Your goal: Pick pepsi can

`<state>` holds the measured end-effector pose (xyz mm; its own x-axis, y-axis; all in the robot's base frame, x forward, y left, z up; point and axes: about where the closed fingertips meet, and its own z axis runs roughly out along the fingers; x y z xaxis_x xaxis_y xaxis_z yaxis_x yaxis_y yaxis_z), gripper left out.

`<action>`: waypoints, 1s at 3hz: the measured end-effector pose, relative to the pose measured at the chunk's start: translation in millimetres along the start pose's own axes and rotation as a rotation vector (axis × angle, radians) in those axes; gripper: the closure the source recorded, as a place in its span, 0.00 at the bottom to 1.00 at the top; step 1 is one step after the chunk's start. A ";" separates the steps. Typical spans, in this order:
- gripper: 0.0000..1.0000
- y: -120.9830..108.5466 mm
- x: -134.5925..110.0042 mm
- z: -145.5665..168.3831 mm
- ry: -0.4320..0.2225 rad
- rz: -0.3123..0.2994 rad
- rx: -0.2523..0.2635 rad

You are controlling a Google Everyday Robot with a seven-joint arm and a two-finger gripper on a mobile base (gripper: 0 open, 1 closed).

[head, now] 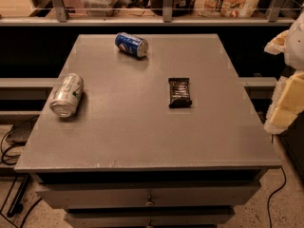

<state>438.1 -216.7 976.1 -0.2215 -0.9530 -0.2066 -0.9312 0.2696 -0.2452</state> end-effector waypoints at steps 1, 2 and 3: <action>0.00 -1.9 -1.3 -0.3 -0.009 -0.001 0.004; 0.00 -11.8 -13.8 7.3 -0.087 -0.006 -0.006; 0.00 -21.5 -26.3 16.9 -0.163 -0.011 -0.024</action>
Offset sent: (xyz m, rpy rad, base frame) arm 0.0373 0.0250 -0.0076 0.1960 -0.0178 0.0682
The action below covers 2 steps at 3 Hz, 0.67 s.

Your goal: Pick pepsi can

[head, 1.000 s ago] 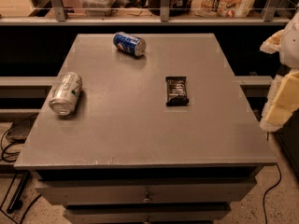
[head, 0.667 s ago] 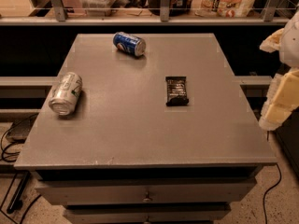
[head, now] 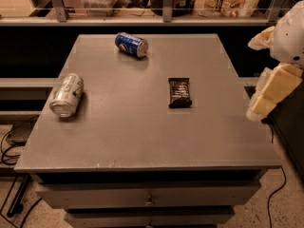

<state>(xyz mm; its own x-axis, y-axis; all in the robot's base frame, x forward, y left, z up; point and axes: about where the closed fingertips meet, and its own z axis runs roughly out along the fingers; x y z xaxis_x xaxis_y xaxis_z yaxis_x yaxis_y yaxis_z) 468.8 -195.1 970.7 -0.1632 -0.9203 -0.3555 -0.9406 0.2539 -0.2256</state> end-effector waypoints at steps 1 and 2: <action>0.00 -3.2 -7.6 9.7 -0.038 -0.006 -0.014; 0.00 -10.8 -24.7 15.4 -0.098 -0.010 0.003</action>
Offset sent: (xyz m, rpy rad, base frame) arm 0.0088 0.0120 -0.0059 0.0456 -0.0002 0.0236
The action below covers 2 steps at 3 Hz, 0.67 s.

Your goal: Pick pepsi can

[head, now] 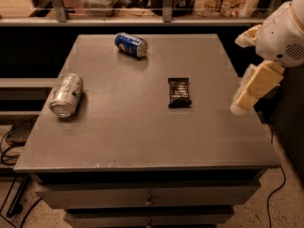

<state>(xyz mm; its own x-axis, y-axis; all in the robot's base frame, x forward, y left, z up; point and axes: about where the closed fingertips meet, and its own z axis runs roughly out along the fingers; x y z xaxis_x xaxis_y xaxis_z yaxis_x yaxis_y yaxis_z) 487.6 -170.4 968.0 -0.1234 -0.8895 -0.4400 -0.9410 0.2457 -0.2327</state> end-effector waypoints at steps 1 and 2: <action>0.00 0.6 0.5 0.0 0.003 0.000 -0.002; 0.00 -9.0 -6.2 8.4 -0.017 0.025 0.003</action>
Offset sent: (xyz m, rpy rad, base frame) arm 0.0344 0.0152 -0.0060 0.0697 0.0039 -0.0613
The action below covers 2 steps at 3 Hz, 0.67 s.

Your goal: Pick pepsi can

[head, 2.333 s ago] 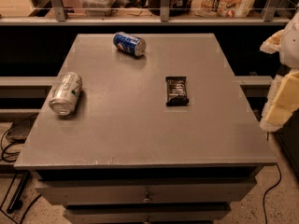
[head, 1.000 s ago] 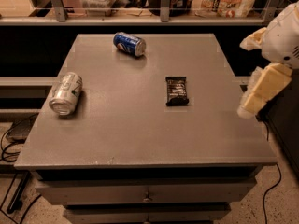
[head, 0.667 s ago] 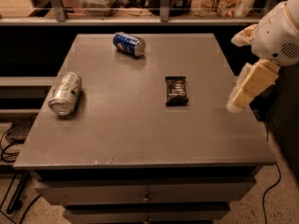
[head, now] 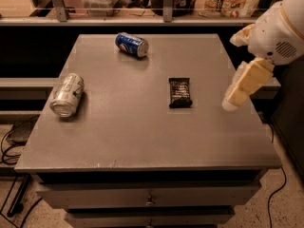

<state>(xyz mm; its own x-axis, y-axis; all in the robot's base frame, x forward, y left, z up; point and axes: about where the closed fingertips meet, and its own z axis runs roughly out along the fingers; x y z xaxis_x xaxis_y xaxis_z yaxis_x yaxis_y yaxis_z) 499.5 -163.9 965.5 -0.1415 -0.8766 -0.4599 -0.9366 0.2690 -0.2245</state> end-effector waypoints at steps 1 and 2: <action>0.00 -30.7 -35.7 33.5 -0.108 0.064 0.026; 0.00 -62.4 -65.4 57.6 -0.192 0.127 0.089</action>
Offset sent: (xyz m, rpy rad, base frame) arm 0.1408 0.0904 -0.0032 0.3228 -0.1521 -0.1982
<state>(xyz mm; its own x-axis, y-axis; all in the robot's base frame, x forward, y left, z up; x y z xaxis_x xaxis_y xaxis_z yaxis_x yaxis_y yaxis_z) 585.6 -100.4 960.1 -0.1853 -0.7439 -0.6421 -0.8820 0.4140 -0.2252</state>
